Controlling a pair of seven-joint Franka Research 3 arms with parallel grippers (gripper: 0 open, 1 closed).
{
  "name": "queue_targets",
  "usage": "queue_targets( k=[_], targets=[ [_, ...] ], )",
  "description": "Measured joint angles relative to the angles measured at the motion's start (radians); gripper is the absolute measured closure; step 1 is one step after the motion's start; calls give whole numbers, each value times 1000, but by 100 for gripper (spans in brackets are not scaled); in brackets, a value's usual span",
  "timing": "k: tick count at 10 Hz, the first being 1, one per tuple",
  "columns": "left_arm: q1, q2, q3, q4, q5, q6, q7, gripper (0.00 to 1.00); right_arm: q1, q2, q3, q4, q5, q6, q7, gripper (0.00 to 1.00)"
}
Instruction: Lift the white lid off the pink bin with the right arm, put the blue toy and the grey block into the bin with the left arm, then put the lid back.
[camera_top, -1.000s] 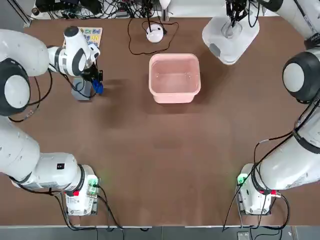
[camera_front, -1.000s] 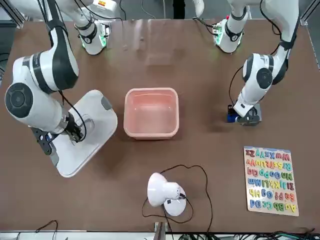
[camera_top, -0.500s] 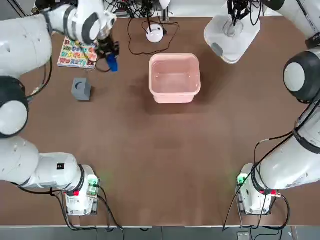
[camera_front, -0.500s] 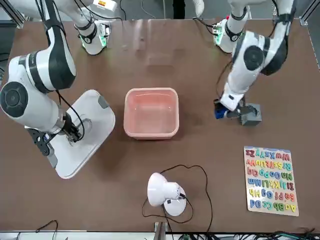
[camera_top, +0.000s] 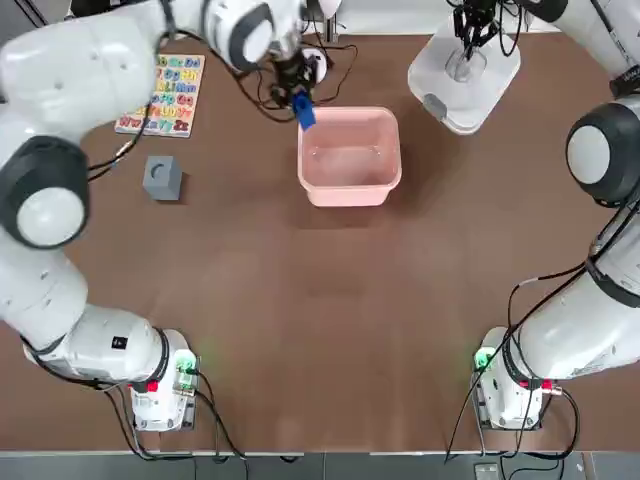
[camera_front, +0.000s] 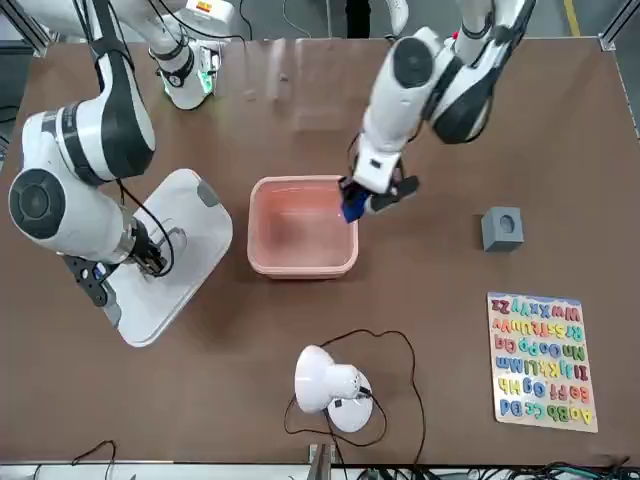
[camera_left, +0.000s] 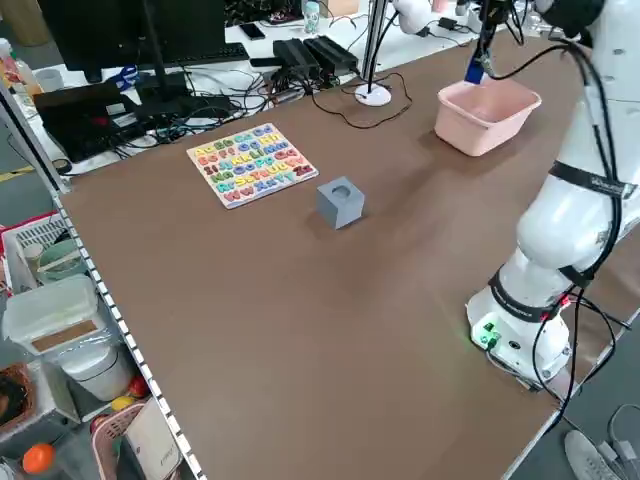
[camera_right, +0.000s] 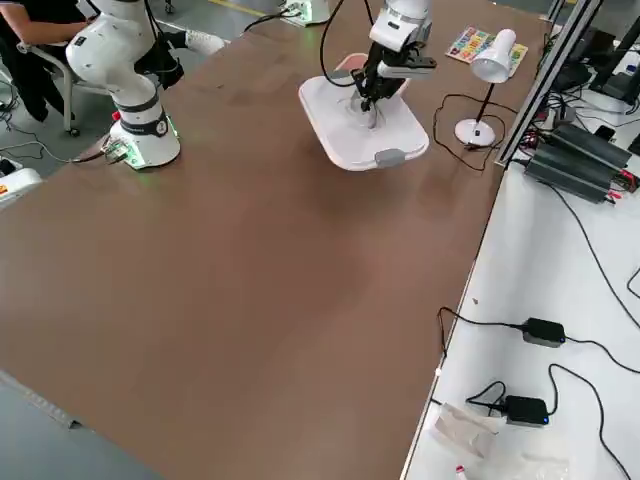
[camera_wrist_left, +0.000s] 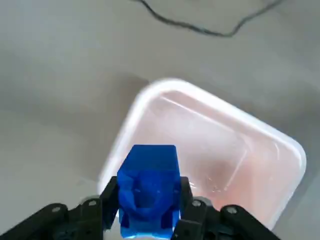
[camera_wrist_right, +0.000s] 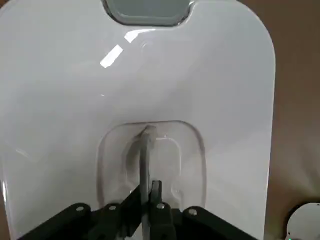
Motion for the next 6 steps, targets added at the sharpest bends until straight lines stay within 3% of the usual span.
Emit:
queue_targets(
  k=[3, 5, 6],
  targets=[
    [-107, 198, 3, 97, 139, 7, -147, 49, 0, 0, 1, -9, 0, 0, 0, 92],
    [-117, 237, 3, 141, 159, 9, -173, 48, 0, 0, 1, -9, 0, 0, 0, 92],
    [-127, 255, 5, 172, 181, 9, -173, 36, 0, 0, 1, -10, 0, 0, 0, 92]
  ],
)
